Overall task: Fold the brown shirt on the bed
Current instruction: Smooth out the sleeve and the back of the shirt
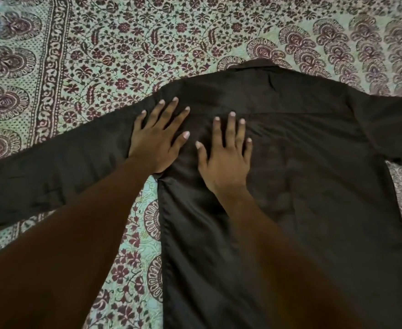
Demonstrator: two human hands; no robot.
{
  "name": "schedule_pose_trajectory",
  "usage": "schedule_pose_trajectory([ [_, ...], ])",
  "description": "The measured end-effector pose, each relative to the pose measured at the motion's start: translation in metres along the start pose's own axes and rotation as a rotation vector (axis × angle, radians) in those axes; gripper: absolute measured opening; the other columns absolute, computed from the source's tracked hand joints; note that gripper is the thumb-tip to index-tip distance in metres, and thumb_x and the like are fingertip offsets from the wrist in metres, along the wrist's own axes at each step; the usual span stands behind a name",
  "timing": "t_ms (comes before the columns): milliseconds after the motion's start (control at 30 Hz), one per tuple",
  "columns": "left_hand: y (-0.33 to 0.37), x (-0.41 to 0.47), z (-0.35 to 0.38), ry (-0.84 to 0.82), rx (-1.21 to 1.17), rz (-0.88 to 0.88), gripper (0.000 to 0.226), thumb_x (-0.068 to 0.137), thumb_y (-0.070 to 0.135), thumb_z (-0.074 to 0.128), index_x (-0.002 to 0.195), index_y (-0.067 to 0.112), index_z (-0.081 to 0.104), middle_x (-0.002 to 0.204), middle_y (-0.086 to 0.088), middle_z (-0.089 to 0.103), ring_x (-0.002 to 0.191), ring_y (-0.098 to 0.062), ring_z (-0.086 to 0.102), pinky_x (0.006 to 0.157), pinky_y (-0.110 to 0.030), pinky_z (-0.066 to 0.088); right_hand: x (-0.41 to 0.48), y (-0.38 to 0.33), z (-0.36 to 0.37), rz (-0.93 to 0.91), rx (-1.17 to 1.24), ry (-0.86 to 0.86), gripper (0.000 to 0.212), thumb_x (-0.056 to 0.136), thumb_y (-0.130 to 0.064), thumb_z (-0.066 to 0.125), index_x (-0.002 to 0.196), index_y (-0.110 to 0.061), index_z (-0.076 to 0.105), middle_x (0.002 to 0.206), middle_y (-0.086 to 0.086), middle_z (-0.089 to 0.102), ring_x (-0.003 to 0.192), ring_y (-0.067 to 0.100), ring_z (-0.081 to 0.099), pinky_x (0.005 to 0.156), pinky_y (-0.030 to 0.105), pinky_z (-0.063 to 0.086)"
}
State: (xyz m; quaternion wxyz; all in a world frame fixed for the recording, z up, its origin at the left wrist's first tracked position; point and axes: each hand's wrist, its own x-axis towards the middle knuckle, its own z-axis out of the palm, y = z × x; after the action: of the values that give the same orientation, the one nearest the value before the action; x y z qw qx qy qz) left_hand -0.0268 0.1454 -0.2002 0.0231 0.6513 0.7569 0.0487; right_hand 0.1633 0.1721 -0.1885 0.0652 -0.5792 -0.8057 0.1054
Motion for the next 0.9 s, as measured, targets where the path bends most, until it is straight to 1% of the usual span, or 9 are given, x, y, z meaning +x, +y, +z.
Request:
schedule_pose_trajectory([
  [167,0.0,0.002,-0.003,-0.069,-0.022,-0.005,0.06,0.105,0.06,0.015,0.163,0.045,0.008,0.174,0.01,0.005,0.16,-0.021,0.01,0.123,-0.056,0.019,-0.071,0.026,0.002,-0.021,-0.078,-0.043,0.073,0.103,-0.069,0.025,0.165,-0.034,0.014,0.175,0.0,0.004,0.161,0.029,0.001,0.126,0.059,0.009],
  [333,0.012,0.012,-0.024,-0.312,-0.049,-0.132,0.059,0.106,0.061,0.016,0.161,0.05,-0.002,0.173,0.013,-0.015,0.16,-0.023,-0.01,0.124,-0.067,0.003,-0.197,0.07,-0.025,-0.107,-0.113,-0.178,0.07,0.103,-0.062,0.033,0.165,-0.035,0.015,0.175,-0.001,0.005,0.161,0.029,0.007,0.122,0.062,0.023],
  [400,0.035,0.002,-0.038,-0.254,-0.008,-0.14,0.059,0.108,0.052,0.027,0.163,0.035,0.017,0.174,0.004,-0.005,0.161,-0.03,-0.002,0.125,-0.066,0.007,-0.205,0.075,-0.028,-0.108,-0.099,-0.218,0.07,0.103,-0.063,0.028,0.165,-0.035,0.015,0.175,-0.001,0.002,0.161,0.03,0.006,0.123,0.062,0.022],
  [467,0.062,-0.031,-0.048,-0.078,-0.013,-0.105,0.056,0.107,0.045,0.033,0.156,0.018,0.039,0.172,-0.005,0.018,0.157,-0.032,0.019,0.124,-0.06,0.018,-0.184,0.07,-0.03,-0.076,-0.051,-0.17,0.07,0.104,-0.062,0.028,0.165,-0.031,0.016,0.175,0.002,0.001,0.161,0.03,0.003,0.125,0.061,0.017],
  [500,0.072,-0.056,-0.048,-0.012,-0.047,-0.09,0.055,0.107,0.044,0.034,0.154,0.015,0.043,0.169,-0.006,0.026,0.155,-0.032,0.026,0.123,-0.058,0.023,-0.166,0.065,-0.029,-0.071,-0.026,-0.125,0.069,0.104,-0.06,0.03,0.165,-0.028,0.018,0.175,0.004,0.001,0.161,0.03,0.002,0.126,0.06,0.015],
  [567,0.085,-0.113,-0.04,0.001,-0.078,-0.105,0.059,0.107,0.047,0.033,0.157,0.015,0.038,0.17,-0.005,0.025,0.155,-0.03,0.026,0.122,-0.056,0.024,-0.126,0.055,-0.024,-0.106,0.019,-0.064,0.068,0.106,-0.057,0.032,0.165,-0.027,0.019,0.175,0.006,0.001,0.161,0.031,0.0,0.127,0.059,0.012],
  [700,0.092,-0.222,-0.021,-0.131,-0.061,-0.289,0.069,0.106,0.056,0.023,0.165,0.021,0.016,0.175,-0.002,0.008,0.16,-0.026,0.013,0.125,-0.055,0.02,-0.07,0.04,-0.01,-0.324,-0.001,-0.154,0.069,0.103,-0.064,0.032,0.164,-0.04,0.011,0.174,0.001,-0.009,0.16,0.033,-0.01,0.126,0.063,0.007],
  [800,0.09,-0.27,-0.02,-0.133,-0.045,-0.253,0.067,0.106,0.049,0.028,0.165,0.018,0.021,0.173,-0.002,0.019,0.159,-0.024,0.019,0.123,-0.051,0.02,-0.08,0.039,-0.007,-0.558,-0.133,-0.203,0.067,0.101,-0.07,0.028,0.162,-0.047,0.014,0.175,-0.001,-0.004,0.16,0.032,-0.007,0.121,0.071,0.011],
  [900,0.087,-0.278,-0.022,-0.099,-0.086,-0.275,0.063,0.104,0.041,0.036,0.162,0.015,0.031,0.17,0.0,0.028,0.157,-0.02,0.025,0.123,-0.05,0.022,-0.127,0.053,-0.016,-0.771,-0.179,-0.214,0.065,0.103,-0.067,0.032,0.162,-0.045,0.017,0.175,-0.001,0.003,0.161,0.031,-0.002,0.12,0.068,0.013],
])
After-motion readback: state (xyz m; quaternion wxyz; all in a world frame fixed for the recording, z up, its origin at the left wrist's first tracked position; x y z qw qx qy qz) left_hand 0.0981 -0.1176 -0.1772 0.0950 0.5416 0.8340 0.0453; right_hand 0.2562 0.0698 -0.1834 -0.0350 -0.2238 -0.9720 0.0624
